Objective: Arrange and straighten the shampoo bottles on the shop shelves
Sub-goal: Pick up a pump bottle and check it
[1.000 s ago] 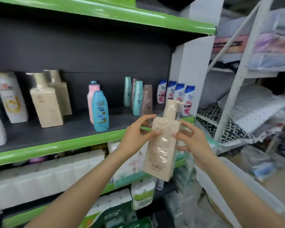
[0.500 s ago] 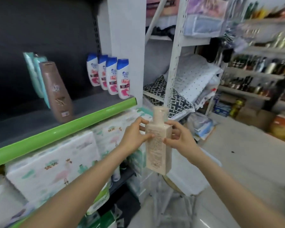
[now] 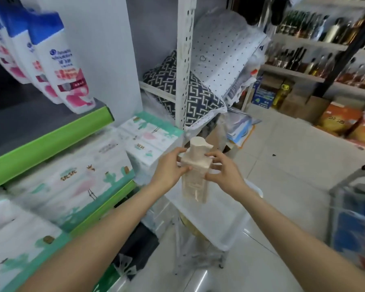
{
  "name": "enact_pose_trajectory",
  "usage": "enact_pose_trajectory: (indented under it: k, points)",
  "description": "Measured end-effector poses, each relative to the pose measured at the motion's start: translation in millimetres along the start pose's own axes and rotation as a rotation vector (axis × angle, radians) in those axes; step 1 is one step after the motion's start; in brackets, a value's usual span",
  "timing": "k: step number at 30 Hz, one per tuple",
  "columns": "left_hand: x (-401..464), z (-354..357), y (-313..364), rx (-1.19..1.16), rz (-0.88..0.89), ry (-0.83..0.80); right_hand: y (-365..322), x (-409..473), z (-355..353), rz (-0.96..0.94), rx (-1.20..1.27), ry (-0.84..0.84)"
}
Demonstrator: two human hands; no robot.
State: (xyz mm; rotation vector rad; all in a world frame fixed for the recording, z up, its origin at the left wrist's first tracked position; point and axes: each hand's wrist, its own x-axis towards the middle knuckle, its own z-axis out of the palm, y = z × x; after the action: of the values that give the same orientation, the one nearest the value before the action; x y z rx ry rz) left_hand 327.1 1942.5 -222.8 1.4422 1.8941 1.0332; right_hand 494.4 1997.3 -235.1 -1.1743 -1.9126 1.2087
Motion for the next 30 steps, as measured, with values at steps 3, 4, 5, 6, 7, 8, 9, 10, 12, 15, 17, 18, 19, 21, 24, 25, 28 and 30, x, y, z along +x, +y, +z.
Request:
enact_pose_trajectory:
  k: [3,4,5,6,7,8,9,10,12,15,17,18,19,21,24,25,28,30]
  points:
    - [21.5,29.9,-6.2,0.0,-0.064,-0.02,33.1,26.1,-6.7,-0.01,-0.016,-0.018]
    - [28.4,39.6,-7.9,0.001,-0.083,-0.025,44.7,35.0,-9.8,-0.013,-0.012,-0.03]
    - [34.7,49.5,-10.6,0.007,-0.104,-0.028,56.8,43.6,-13.7,-0.005,-0.004,-0.046]
    - [39.8,59.0,-13.7,0.014,-0.125,-0.038,67.8,51.7,-17.4,0.009,0.002,-0.069]
    - [44.0,68.2,-17.2,0.02,-0.136,-0.056,77.1,59.1,-20.9,0.028,0.0,-0.098]
    - [48.1,76.9,-21.3,0.034,-0.138,-0.079,86.3,67.0,-23.6,0.046,-0.011,-0.133]
    - [51.6,84.7,-25.7,0.051,-0.141,-0.098,95.4,74.4,-25.2,0.058,-0.022,-0.162]
    - [54.3,91.3,-29.9,0.067,-0.155,-0.111,104.4,81.1,-25.6,0.063,-0.036,-0.179]
    - [58.7,100.8,-37.6,0.092,-0.19,-0.12,119.4,90.8,-23.6,0.047,-0.074,-0.2]
    - [62.2,110.0,-46.4,0.103,-0.247,-0.12,136.2,98.8,-17.9,0.041,-0.097,-0.243]
    - [60.6,113.8,-49.7,0.11,-0.285,-0.125,140.7,101.4,-13.8,0.062,-0.085,-0.265]
    - [58.9,115.5,-51.6,0.116,-0.301,-0.128,141.9,102.1,-11.9,0.063,-0.086,-0.283]
    - [56.6,117.0,-53.5,0.122,-0.313,-0.131,143.1,102.7,-10.0,0.059,-0.092,-0.306]
    - [52.0,119.7,-57.7,0.114,-0.35,-0.138,145.7,103.6,-6.7,0.055,-0.112,-0.35]
    - [48.3,123.5,-62.6,0.031,-0.422,-0.118,149.0,105.2,-4.5,0.059,-0.124,-0.37]
    - [48.2,124.8,-63.3,0.005,-0.437,-0.102,148.5,106.1,-5.5,0.061,-0.114,-0.374]
    - [46.6,129.7,-63.7,-0.041,-0.474,-0.051,148.6,109.4,-10.1,0.083,-0.086,-0.42]
    - [45.2,132.7,-62.8,-0.049,-0.484,-0.025,151.0,112.1,-12.0,0.109,-0.092,-0.429]
